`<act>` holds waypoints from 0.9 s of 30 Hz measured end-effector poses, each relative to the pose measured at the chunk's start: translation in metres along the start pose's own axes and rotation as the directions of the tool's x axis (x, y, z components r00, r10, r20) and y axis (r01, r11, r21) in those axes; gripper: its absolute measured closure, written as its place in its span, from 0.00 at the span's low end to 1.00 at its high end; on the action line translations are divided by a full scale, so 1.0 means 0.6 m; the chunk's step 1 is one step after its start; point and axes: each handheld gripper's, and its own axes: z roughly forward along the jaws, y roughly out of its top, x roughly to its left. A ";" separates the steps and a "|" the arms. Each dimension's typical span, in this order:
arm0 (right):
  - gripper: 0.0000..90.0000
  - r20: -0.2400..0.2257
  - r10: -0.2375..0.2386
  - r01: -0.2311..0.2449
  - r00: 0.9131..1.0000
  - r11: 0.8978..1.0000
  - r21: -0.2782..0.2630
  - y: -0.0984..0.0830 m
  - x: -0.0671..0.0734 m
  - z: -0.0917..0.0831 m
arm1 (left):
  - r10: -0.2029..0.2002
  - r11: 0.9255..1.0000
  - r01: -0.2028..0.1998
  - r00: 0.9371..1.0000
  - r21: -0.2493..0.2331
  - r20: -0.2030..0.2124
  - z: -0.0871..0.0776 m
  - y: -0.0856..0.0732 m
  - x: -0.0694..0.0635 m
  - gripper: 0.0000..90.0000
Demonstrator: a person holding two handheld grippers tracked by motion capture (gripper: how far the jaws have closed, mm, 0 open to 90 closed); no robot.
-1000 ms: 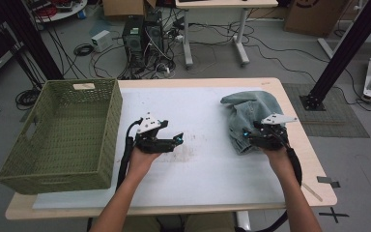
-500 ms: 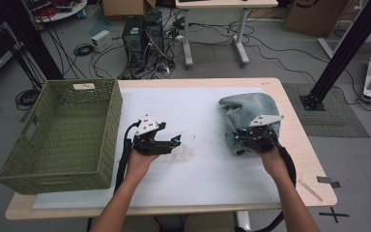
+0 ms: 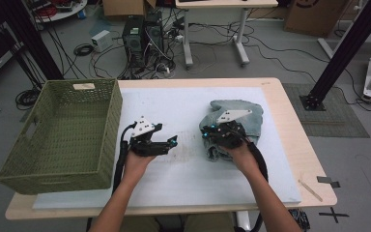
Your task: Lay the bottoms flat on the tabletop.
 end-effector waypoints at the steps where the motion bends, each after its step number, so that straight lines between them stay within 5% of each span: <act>1: 0.89 0.011 0.012 -0.012 1.000 1.000 0.001 0.002 -0.001 0.004 | -0.001 1.000 0.001 1.000 -0.001 0.002 0.000 -0.001 0.000 0.26; 5: 0.86 0.036 0.032 -0.031 0.999 0.999 -0.021 -0.001 -0.009 0.010 | 0.004 1.000 -0.004 1.000 0.003 0.017 0.002 -0.002 -0.004 0.26; 7: 0.76 0.046 0.045 -0.044 0.998 0.998 -0.036 -0.004 -0.014 0.002 | 0.007 1.000 -0.008 1.000 0.006 0.027 0.004 -0.002 -0.007 0.28; 13: 0.64 0.106 0.044 -0.035 0.993 0.995 -0.088 -0.033 -0.035 -0.049 | 0.024 0.999 -0.027 0.997 0.033 0.072 0.021 -0.005 -0.025 0.28; 16: 0.61 0.151 0.044 -0.031 0.988 0.996 -0.087 -0.055 -0.049 -0.076 | 0.033 0.998 -0.037 0.997 0.057 0.063 0.039 -0.008 -0.040 0.25; 27: 0.57 0.200 0.093 -0.072 0.975 0.991 -0.109 -0.100 -0.077 -0.121 | 0.047 0.990 -0.068 0.985 0.125 0.168 0.095 -0.019 -0.087 0.25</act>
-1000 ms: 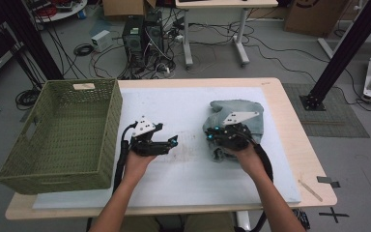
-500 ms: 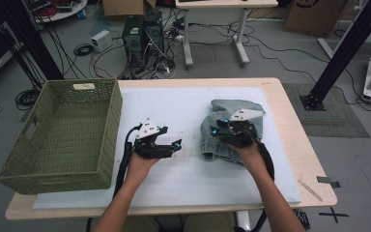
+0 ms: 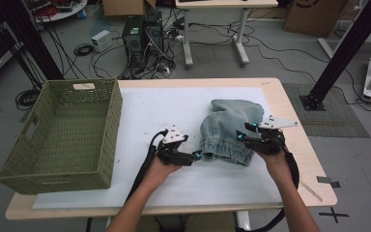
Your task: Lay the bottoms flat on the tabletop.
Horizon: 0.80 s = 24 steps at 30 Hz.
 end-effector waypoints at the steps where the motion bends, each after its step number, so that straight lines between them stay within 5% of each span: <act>1: 0.57 0.001 0.003 -0.003 1.000 1.000 0.000 -0.001 -0.001 -0.001 | 0.007 1.000 -0.007 1.000 0.007 0.012 0.003 0.000 -0.003 0.26; 5: 0.54 0.004 0.011 -0.011 1.000 1.000 0.005 -0.007 -0.004 -0.003 | 0.042 0.997 -0.043 0.999 0.071 0.010 0.023 -0.003 -0.016 0.26; 8: 0.52 0.009 0.013 -0.013 1.000 1.000 0.014 -0.011 -0.004 -0.004 | 0.044 0.994 -0.043 0.999 0.099 -0.014 0.035 -0.003 -0.019 0.37; 16: 0.50 0.007 0.026 -0.026 1.000 0.999 0.024 -0.025 -0.011 -0.010 | 0.023 0.995 -0.018 0.998 0.093 -0.052 0.042 0.001 -0.018 0.82; 24: 0.51 -0.021 0.008 -0.007 1.000 0.999 0.051 -0.037 -0.008 -0.009 | -0.001 0.998 0.010 0.992 0.068 -0.128 0.024 0.004 0.006 0.93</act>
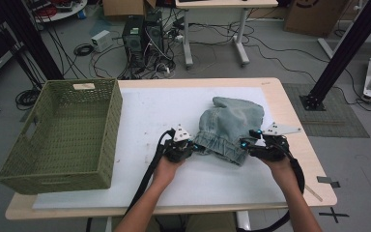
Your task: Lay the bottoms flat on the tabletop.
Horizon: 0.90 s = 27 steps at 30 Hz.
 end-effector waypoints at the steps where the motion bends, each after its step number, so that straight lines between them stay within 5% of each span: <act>1: 0.51 -0.005 -0.007 0.007 1.000 1.000 0.001 -0.001 0.001 0.001 | -0.007 1.000 0.007 1.000 -0.005 -0.009 -0.004 0.000 0.005 0.93; 7: 0.55 -0.063 -0.053 0.054 0.997 0.998 0.025 -0.003 0.017 0.011 | -0.056 0.997 0.052 0.996 -0.048 -0.065 -0.029 -0.003 0.036 0.93; 13: 0.56 -0.163 -0.135 0.145 0.977 0.988 0.052 -0.003 0.051 0.038 | -0.088 0.993 0.079 0.990 -0.083 -0.110 -0.048 -0.006 0.058 0.93; 17: 0.56 -0.187 -0.172 0.190 0.967 0.978 0.083 -0.003 0.071 0.061 | -0.100 0.992 0.088 0.987 -0.096 -0.127 -0.057 -0.008 0.068 0.93; 20: 0.58 -0.176 -0.176 0.198 0.969 0.974 0.113 -0.003 0.080 0.079 | -0.095 0.992 0.082 0.986 -0.096 -0.137 -0.060 -0.010 0.072 0.93; 24: 0.80 -0.170 -0.179 0.203 0.969 0.969 0.138 -0.001 0.085 0.092 | -0.095 0.992 0.082 0.985 -0.093 -0.147 -0.062 -0.013 0.077 0.93; 27: 0.87 -0.198 -0.169 0.200 0.966 0.968 0.148 0.001 0.085 0.089 | -0.089 0.993 0.076 0.984 -0.086 -0.156 -0.063 -0.015 0.082 0.93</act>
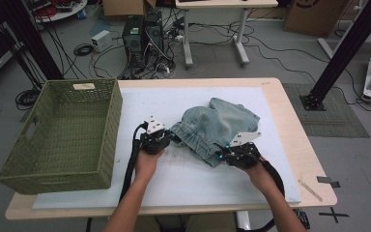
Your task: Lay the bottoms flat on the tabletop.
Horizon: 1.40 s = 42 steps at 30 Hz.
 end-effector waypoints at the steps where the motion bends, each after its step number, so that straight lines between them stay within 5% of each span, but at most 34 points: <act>1: 0.88 -0.016 0.004 -0.004 1.000 1.000 -0.002 0.000 -0.001 -0.002 | 0.000 1.000 0.000 1.000 0.001 -0.003 0.001 -0.001 0.002 0.93; 5: 0.89 -0.096 -0.004 0.003 0.995 1.000 -0.003 -0.001 0.003 -0.013 | 0.006 1.000 -0.006 1.000 0.007 -0.024 0.003 -0.003 0.006 0.93; 10: 0.91 -0.225 -0.084 0.082 0.971 0.996 -0.016 0.008 0.040 -0.014 | -0.003 1.000 0.004 0.999 0.006 -0.055 0.003 -0.005 0.019 0.93; 15: 0.90 -0.247 -0.127 0.125 0.961 0.992 -0.024 0.029 0.069 0.004 | -0.038 0.999 0.038 0.995 -0.002 -0.087 0.000 -0.008 0.031 0.81; 20: 0.80 -0.231 -0.098 0.088 0.968 0.995 -0.053 0.032 0.068 0.014 | -0.067 0.998 0.067 0.993 -0.007 -0.097 -0.010 -0.018 0.041 0.62; 25: 0.61 -0.177 -0.037 0.012 0.984 0.990 -0.143 0.032 0.043 -0.010 | -0.062 0.998 0.061 0.993 -0.018 -0.100 -0.027 -0.026 0.047 0.56; 31: 0.54 -0.006 0.065 -0.065 0.998 0.980 -0.188 0.022 -0.011 -0.042 | -0.062 0.997 0.058 0.995 -0.055 -0.082 -0.047 -0.034 0.051 0.52; 35: 0.50 0.131 0.160 -0.139 0.978 0.978 -0.157 0.005 -0.049 -0.044 | -0.076 0.993 0.072 0.996 -0.094 -0.039 -0.058 -0.034 0.054 0.48; 39: 0.51 0.199 0.211 -0.198 0.957 0.977 -0.085 -0.007 -0.077 -0.029 | -0.072 0.990 0.068 0.997 -0.125 -0.025 -0.068 -0.029 0.051 0.47; 42: 0.66 0.220 0.201 -0.205 0.955 0.979 -0.005 -0.014 -0.086 -0.014 | -0.076 0.988 0.074 0.997 -0.133 -0.010 -0.071 -0.025 0.048 0.47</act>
